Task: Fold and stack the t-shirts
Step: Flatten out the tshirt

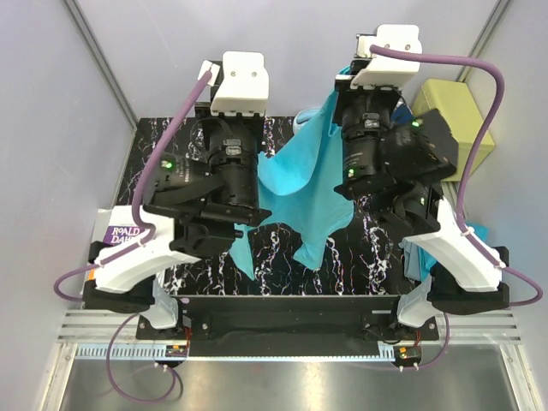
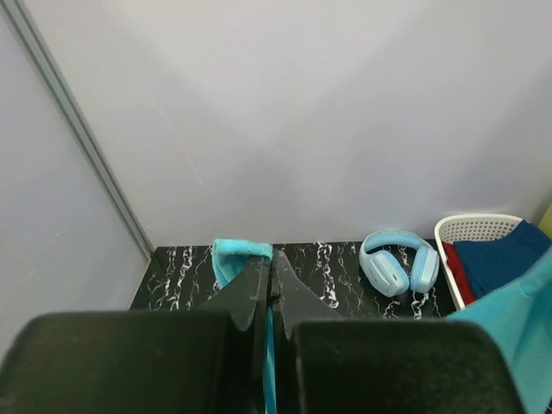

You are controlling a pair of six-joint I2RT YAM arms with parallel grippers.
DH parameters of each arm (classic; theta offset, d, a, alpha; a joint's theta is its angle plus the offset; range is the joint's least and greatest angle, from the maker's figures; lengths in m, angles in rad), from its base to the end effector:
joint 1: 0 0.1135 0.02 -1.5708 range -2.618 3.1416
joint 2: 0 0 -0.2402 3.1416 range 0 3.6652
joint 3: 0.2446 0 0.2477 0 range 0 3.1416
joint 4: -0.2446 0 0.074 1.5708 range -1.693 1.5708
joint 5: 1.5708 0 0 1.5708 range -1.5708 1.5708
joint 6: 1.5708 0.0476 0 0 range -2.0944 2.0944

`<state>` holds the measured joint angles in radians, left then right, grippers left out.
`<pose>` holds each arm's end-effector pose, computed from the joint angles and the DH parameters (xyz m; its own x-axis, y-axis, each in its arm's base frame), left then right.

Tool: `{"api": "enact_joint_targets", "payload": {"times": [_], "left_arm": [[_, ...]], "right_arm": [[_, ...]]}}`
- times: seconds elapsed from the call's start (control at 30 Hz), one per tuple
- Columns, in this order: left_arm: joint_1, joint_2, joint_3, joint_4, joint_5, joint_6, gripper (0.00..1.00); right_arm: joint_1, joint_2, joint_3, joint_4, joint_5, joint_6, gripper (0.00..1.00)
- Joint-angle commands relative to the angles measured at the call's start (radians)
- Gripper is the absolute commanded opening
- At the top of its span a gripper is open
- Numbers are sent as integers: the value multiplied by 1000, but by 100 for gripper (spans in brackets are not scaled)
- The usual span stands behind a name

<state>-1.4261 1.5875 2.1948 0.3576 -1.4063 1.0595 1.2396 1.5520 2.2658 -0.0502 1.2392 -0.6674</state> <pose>0.0802 -0.2245 0.6073 0.1287 0.1074 -0.9859 -0.0637 0.9930 0.0999 0.1168 0.2013 0.6115 0.1980 -0.0440 -0.9792 0.0724 0.9969 -0.0302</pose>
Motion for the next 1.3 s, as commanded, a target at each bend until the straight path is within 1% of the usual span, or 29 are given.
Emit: {"api": "enact_joint_targets", "payload": {"times": [0.0, 0.13, 0.17, 0.3, 0.37, 0.4, 0.43, 0.47, 0.5, 0.57, 0.6, 0.63, 0.67, 0.7, 0.73, 0.8, 0.83, 0.87, 0.9, 0.93, 0.97, 1.0, 1.03, 1.07, 1.1, 1.13, 1.17, 1.2, 1.27], "left_arm": [[-45, 35, 115, 331, -72, 335, 0], [-94, 54, 195, 305, -63, 355, 0], [-99, 57, 200, 305, -68, 364, 0], [-122, 52, 178, 410, -79, 460, 0], [-120, 31, 119, 476, -74, 505, 0], [-119, 19, 94, 571, -66, 554, 0], [-112, -9, 44, 601, -62, 562, 0], [-100, -21, 25, 612, -60, 553, 0], [-55, -38, -15, 577, -63, 486, 0], [-5, -98, -56, 456, -71, 349, 0], [45, -121, -100, 273, -68, 148, 0], [76, -162, -110, 136, -60, 14, 0], [134, -179, -106, -25, -50, -136, 0], [162, -190, -87, -321, -31, -396, 0], [193, -207, -83, -427, -11, -491, 0], [283, -210, -73, -610, 45, -648, 0], [311, -204, -69, -652, 91, -680, 0], [370, -192, -54, -774, 121, -723, 0], [400, -173, 15, -857, 157, -830, 0], [436, -122, 66, -947, 250, -895, 0], [513, -100, 107, -1071, 297, -956, 0], [550, -98, 86, -1082, 344, -1030, 0], [588, -98, 79, -1097, 436, -1056, 0], [678, -87, 82, -1152, 484, -1105, 0], [726, -63, 88, -1170, 541, -1163, 0], [768, -52, 83, -1184, 637, -1185, 0], [838, -37, 77, -1194, 673, -1197, 0], [869, 1, 85, -1201, 703, -1222, 0], [946, 47, 105, -1220, 789, -1240, 0]], "right_arm": [[72, 8, 17, 466, 78, -418, 0], [130, 49, 64, 596, 94, -570, 0], [139, 59, 70, 672, 94, -646, 0], [176, 112, 98, 844, 95, -819, 0], [178, 118, 87, 875, 94, -840, 0], [176, 115, 75, 883, 88, -842, 0], [178, 112, 63, 906, 71, -847, 0], [175, 106, 54, 909, 65, -841, 0], [164, 103, 54, 897, 62, -819, 0], [77, 88, 63, 718, 86, -642, 0], [43, 77, 54, 646, 94, -567, 0], [-13, 63, 41, 478, 91, -396, 0], [-46, 36, 31, 369, 86, -291, 0], [-70, 27, 37, 242, 74, -174, 0], [-98, 16, 38, 61, 50, 7, 0], [-163, 6, 8, 4, 33, 63, 0], [-184, 11, 0, -6, 29, 74, 0], [-218, 29, 4, -25, 23, 90, 0], [-239, 42, 20, -57, -4, 115, 0], [-262, 57, 47, -197, -27, 220, 0], [-317, 89, 102, -268, -55, 282, 0], [-345, 94, 101, -304, -107, 329, 0], [-370, 98, 104, -377, -133, 416, 0], [-402, 121, 121, -417, -162, 461, 0], [-470, 132, 129, -500, -232, 562, 0], [-517, 146, 142, -554, -275, 624, 0], [-557, 179, 181, -603, -324, 685, 0], [-627, 200, 195, -664, -402, 763, 0], [-673, 268, 230, -694, -455, 804, 0]]}}
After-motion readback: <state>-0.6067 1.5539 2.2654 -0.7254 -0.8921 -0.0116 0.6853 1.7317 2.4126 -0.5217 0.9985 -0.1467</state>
